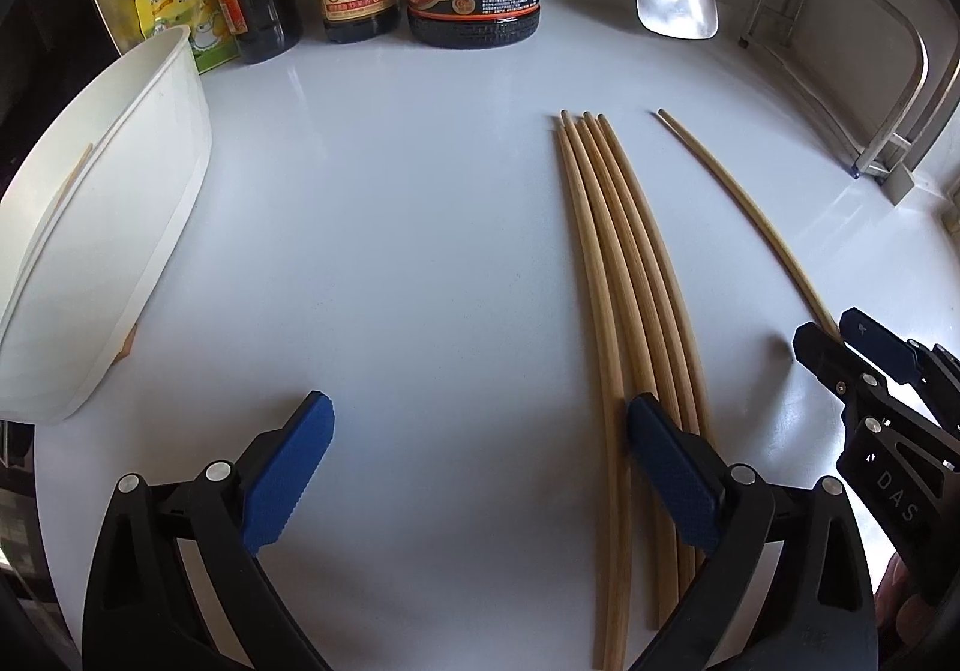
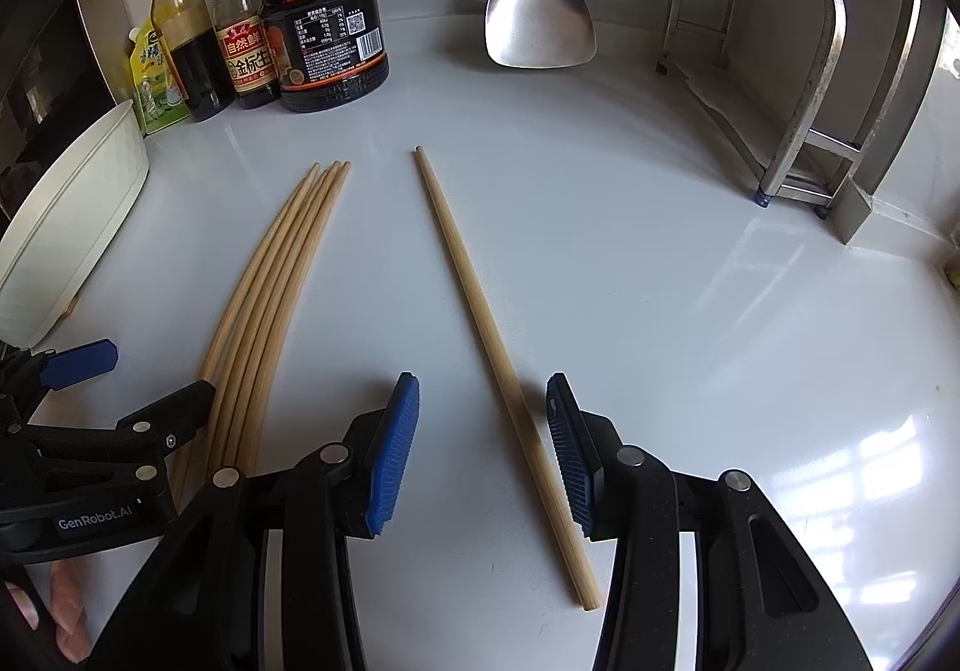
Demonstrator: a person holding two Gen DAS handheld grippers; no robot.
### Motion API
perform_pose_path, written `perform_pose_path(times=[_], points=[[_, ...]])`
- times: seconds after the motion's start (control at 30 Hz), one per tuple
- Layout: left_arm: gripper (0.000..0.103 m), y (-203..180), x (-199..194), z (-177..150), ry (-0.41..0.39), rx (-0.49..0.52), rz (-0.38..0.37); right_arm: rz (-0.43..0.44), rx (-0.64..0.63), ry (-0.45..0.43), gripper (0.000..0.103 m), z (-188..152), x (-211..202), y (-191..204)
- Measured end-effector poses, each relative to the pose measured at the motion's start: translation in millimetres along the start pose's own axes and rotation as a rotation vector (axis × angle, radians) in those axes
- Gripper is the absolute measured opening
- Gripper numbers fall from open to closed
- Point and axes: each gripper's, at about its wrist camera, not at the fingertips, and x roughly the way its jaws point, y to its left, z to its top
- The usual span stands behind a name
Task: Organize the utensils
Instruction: 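Close the right tool on one wooden chopstick while the left tool grasps another, then carry the right tool's chopstick into the white bowl and open it while the left tool does the same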
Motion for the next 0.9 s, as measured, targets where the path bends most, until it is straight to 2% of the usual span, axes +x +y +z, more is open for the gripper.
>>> perform_pose_path(times=[0.23, 0.37, 0.4, 0.47, 0.53, 0.57, 0.63, 0.8, 0.9], points=[[0.095, 4, 1, 3, -0.016, -0.017, 0.008, -0.015, -0.023, -0.014, 0.043, 4, 4, -2], [0.079, -2, -4, 2, -0.04, 0.017, -0.009, -0.009, -0.051, -0.02, 0.042, 7, 7, 0], [0.073, -5, -4, 2, -0.044, 0.022, -0.013, -0.003, -0.058, -0.019, 0.04, 7, 8, 1], [0.062, -8, -7, 2, -0.054, 0.033, -0.021, 0.011, -0.079, -0.017, 0.028, 9, 8, 5], [0.041, -9, -9, 2, -0.059, 0.042, -0.028, 0.015, -0.099, -0.012, 0.008, 9, 8, 11], [0.035, -10, -9, 3, -0.061, 0.046, -0.032, 0.015, -0.107, -0.009, 0.007, 10, 8, 13], [0.01, -10, -10, 4, -0.056, 0.048, -0.038, 0.026, -0.107, -0.004, 0.007, 9, 8, 15], [0.007, -1, -12, 4, -0.031, 0.029, -0.054, 0.055, -0.064, 0.012, 0.006, 8, 2, 16], [0.007, 7, -23, 6, -0.046, 0.019, -0.073, 0.069, -0.032, 0.006, 0.006, 9, -9, 15]])
